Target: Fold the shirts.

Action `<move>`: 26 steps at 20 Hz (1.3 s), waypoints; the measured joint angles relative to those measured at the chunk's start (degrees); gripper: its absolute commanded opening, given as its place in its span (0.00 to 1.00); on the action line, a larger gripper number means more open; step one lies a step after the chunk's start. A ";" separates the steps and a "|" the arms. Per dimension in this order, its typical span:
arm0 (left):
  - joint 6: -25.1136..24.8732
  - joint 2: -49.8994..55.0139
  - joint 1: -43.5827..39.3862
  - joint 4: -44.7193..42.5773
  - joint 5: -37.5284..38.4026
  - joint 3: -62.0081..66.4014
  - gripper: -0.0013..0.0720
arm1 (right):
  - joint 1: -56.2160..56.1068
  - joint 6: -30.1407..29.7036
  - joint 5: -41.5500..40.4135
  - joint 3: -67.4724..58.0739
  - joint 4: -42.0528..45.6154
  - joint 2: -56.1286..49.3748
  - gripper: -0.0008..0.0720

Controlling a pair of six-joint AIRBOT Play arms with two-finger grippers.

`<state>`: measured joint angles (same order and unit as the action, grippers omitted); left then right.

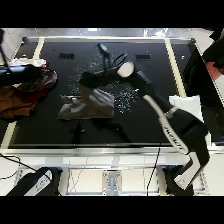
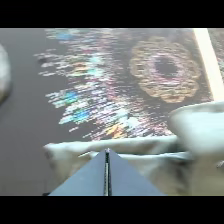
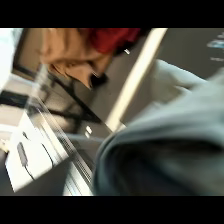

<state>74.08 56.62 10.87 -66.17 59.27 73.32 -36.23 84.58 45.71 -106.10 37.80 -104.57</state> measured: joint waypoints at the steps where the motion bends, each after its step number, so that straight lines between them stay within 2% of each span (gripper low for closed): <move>1: 0.00 -0.59 1.40 -0.17 0.94 0.00 0.04 | -1.33 0.02 -2.60 -0.20 -0.68 -0.85 0.85; 4: 0.00 -1.55 3.89 -1.14 2.45 -0.15 0.04 | -2.03 0.04 -5.38 -1.90 -1.22 -2.19 0.85; 6: 0.00 -1.81 4.52 -1.44 3.19 -0.28 0.04 | -0.15 0.07 -2.19 -3.85 0.55 -2.56 0.84; 8: 0.00 -1.95 4.90 -1.73 3.52 -0.37 0.04 | 3.67 0.46 4.52 -5.66 5.70 -2.75 0.84; 12: 0.00 -2.05 5.18 -1.90 3.82 -0.42 0.04 | 12.68 6.40 22.21 -4.81 19.82 -2.97 0.84; 15: 0.00 -2.05 5.25 -1.92 3.98 -0.42 0.04 | 18.25 9.05 29.44 0.09 24.63 -3.21 0.84; 17: 0.00 -2.05 5.29 -1.97 4.02 -0.42 0.04 | 20.44 9.42 30.99 4.04 22.99 -3.98 0.66; 21: 0.00 -2.05 5.29 -1.97 4.04 -0.42 0.04 | 21.62 5.44 28.83 8.76 11.61 -7.93 0.68; 23: 0.00 -2.05 5.29 -1.97 4.07 -0.46 0.04 | 20.92 3.78 26.97 9.66 6.34 -10.34 0.73; 26: 0.00 -2.05 5.29 -1.97 4.48 -0.46 0.04 | 19.10 2.36 23.85 10.21 0.79 -13.16 0.72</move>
<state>74.08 54.57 16.16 -68.14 63.75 72.86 -17.12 86.94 69.56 -95.90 38.59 -117.73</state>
